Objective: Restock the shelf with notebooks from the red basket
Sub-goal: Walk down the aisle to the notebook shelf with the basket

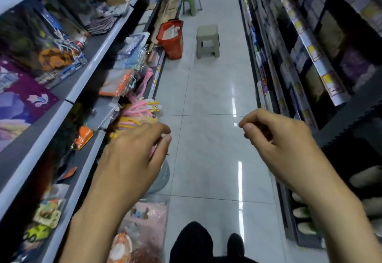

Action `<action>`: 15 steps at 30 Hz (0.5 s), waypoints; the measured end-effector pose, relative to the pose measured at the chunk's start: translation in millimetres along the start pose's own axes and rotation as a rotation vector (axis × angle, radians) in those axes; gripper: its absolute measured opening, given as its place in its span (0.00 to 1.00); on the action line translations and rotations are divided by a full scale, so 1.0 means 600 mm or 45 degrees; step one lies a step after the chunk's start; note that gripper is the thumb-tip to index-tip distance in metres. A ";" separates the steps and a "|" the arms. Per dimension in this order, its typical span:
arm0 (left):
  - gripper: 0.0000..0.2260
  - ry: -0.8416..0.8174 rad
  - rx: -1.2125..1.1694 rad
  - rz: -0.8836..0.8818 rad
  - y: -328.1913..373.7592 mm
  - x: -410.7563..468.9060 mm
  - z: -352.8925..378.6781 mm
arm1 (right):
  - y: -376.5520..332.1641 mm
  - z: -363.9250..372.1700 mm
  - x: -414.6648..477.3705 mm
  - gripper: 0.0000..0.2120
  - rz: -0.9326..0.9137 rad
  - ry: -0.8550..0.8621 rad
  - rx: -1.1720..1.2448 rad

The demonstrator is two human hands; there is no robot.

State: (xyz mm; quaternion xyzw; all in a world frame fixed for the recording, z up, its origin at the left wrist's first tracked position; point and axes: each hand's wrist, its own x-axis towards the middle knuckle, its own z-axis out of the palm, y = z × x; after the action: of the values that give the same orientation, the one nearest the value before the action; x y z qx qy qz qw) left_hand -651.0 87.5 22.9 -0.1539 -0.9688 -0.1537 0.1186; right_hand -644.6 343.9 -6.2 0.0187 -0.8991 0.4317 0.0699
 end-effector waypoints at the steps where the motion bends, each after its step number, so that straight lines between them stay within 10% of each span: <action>1: 0.08 -0.007 0.002 -0.010 -0.011 0.021 0.008 | 0.004 0.005 0.025 0.05 -0.002 -0.038 -0.029; 15: 0.05 0.108 -0.091 -0.273 -0.279 0.407 0.085 | -0.020 0.082 0.507 0.06 -0.076 -0.203 -0.307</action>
State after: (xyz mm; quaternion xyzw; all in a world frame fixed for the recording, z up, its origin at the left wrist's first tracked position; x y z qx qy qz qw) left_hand -941.8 16.9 -0.4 -0.0469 -0.9677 -0.2064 0.1368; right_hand -950.0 306.1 15.8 0.0712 -0.9462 0.3155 0.0128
